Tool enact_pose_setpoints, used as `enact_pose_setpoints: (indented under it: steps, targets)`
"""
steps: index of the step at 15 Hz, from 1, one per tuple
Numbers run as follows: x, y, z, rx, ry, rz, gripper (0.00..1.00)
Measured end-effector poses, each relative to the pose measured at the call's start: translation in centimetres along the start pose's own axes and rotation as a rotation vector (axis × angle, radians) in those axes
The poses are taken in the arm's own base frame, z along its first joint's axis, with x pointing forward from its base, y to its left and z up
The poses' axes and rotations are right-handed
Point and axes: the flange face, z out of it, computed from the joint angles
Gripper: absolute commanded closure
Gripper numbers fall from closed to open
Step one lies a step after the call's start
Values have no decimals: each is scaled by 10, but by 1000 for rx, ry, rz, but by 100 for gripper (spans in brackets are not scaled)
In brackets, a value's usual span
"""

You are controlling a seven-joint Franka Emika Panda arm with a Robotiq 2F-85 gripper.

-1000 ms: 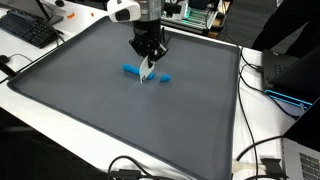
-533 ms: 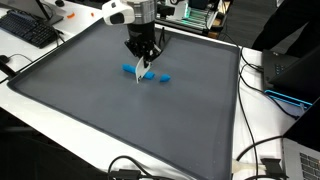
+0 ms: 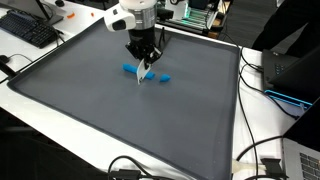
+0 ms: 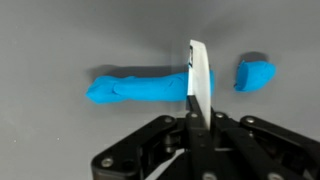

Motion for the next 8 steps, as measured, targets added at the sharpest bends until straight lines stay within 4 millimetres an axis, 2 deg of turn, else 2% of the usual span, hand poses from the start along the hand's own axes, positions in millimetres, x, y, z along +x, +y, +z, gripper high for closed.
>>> enact_pose_setpoints:
  steps: [8]
  targets:
    - [-1,1,10,-2,-15,-10,99]
